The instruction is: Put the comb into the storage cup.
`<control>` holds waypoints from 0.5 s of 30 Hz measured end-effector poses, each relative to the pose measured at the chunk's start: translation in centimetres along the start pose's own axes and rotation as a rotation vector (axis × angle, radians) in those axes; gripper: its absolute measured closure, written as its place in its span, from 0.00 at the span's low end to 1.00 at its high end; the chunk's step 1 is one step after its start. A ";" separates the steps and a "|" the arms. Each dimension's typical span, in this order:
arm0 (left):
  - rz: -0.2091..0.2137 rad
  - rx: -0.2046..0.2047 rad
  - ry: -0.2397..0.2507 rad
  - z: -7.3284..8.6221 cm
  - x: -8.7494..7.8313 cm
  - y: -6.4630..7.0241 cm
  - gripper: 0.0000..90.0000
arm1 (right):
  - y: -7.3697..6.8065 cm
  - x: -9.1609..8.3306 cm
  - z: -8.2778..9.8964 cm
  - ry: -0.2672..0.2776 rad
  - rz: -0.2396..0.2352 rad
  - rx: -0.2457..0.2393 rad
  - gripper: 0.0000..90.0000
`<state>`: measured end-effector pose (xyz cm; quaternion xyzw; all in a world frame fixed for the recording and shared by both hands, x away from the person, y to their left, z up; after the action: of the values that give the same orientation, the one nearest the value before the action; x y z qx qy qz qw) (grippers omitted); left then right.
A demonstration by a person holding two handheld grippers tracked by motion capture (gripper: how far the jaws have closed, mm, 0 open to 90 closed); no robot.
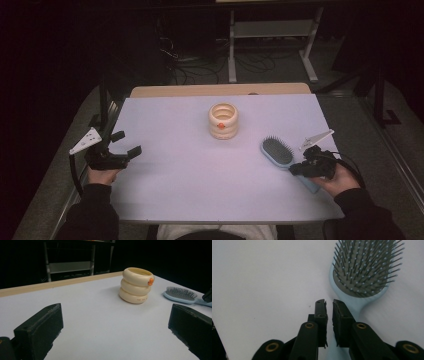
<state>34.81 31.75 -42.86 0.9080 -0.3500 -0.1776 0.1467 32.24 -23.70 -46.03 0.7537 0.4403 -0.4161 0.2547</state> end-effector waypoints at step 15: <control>0.000 0.001 0.001 0.0 0.0 0.0 0.00 | 0.0 -1.1 -1.2 0.026 0.078 0.046 0.47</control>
<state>34.80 31.77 -42.84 0.9082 -0.3501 -0.1768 0.1463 32.42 -23.33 -44.48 0.7815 0.4039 -0.4060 0.2476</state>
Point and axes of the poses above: each handheld gripper's, and its own axes: x roughly forward along the jaws, z roughly out of its underside, y roughly to its right, the point moved 5 cm from there along x, roughly forward along the jaws, and after that the axes turned 14 degrees about -x, right-handed, at the moved point
